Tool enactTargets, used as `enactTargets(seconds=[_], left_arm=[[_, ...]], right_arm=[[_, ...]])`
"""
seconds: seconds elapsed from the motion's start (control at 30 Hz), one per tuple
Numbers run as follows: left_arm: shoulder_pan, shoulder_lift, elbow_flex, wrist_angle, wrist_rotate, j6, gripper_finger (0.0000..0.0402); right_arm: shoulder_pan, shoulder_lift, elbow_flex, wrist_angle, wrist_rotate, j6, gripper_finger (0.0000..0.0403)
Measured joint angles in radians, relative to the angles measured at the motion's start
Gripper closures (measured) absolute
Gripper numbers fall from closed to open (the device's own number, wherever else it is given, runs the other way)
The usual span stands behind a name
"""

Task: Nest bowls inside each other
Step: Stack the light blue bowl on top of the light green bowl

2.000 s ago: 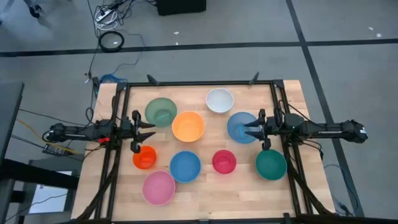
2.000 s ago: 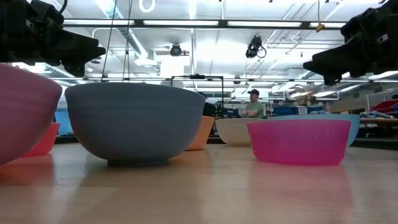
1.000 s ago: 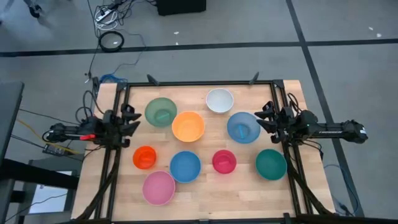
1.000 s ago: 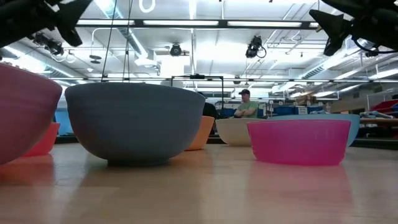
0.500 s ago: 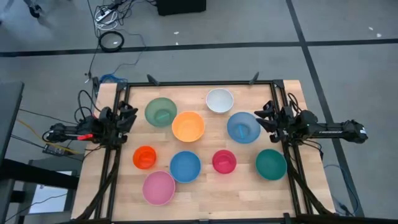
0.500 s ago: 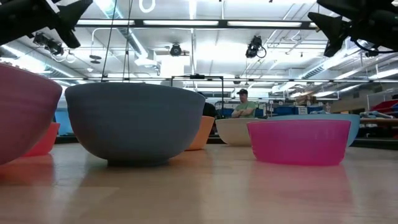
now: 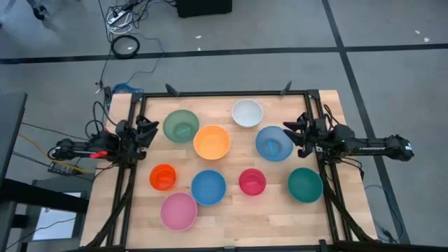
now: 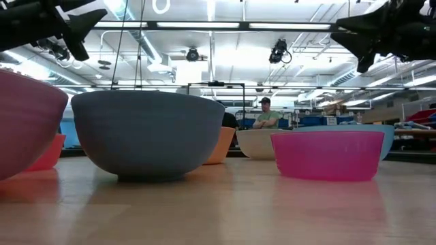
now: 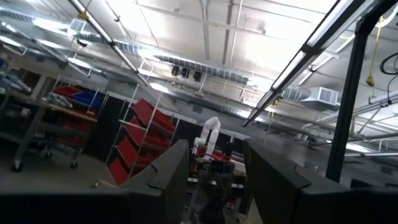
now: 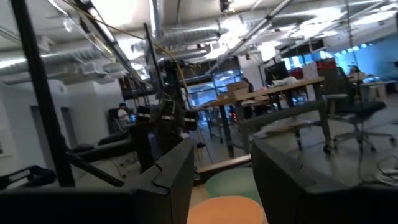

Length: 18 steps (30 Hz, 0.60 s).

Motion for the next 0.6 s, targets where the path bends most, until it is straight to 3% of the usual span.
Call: enactTargets(seconds=[0.27, 0.47, 0.6], left_arm=[[0.000, 0.001, 0.006, -0.068, 0.000, -0.029, 0.0239], [0.000, 0.048, 0.139, -0.400, -0.073, -0.026, 0.0239], [0.000, 0.154, 0.283, -0.724, -0.166, -0.036, 0.0239]], right_arm=[[0.017, 0.056, 0.013, -0.026, 0.060, -0.001, 0.0252], [0.049, 0.190, 0.197, -0.348, 0.152, 0.018, 0.0252], [0.079, 0.341, 0.404, -0.643, 0.314, 0.068, 0.0253]])
